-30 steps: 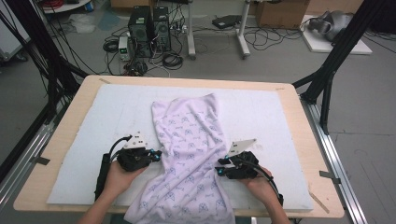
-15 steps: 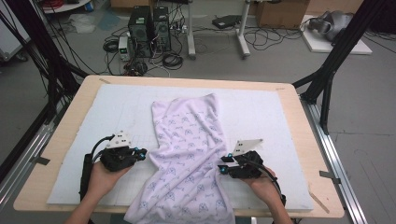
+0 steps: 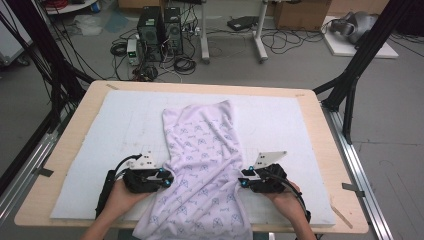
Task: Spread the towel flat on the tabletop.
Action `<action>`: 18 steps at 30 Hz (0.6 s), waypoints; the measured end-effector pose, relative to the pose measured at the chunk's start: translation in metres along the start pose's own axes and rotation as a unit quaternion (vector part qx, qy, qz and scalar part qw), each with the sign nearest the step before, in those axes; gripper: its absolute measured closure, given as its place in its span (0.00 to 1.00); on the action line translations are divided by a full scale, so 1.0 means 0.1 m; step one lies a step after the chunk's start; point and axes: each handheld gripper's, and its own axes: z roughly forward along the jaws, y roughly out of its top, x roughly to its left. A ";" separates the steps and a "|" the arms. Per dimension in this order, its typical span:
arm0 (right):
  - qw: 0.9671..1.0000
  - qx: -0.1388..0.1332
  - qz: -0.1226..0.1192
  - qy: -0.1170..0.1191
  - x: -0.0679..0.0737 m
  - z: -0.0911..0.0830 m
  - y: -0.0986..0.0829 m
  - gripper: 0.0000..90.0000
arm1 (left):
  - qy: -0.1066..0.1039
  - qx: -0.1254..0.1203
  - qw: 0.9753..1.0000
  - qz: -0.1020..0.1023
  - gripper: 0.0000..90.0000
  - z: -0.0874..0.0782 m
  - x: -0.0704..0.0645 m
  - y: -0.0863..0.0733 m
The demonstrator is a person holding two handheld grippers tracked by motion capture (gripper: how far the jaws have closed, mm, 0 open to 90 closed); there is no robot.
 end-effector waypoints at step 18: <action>1.000 -0.019 0.004 -0.009 -0.03 -0.12 -0.01 0.70 | 0.062 -0.038 0.997 -0.006 0.97 -0.58 0.06 0.00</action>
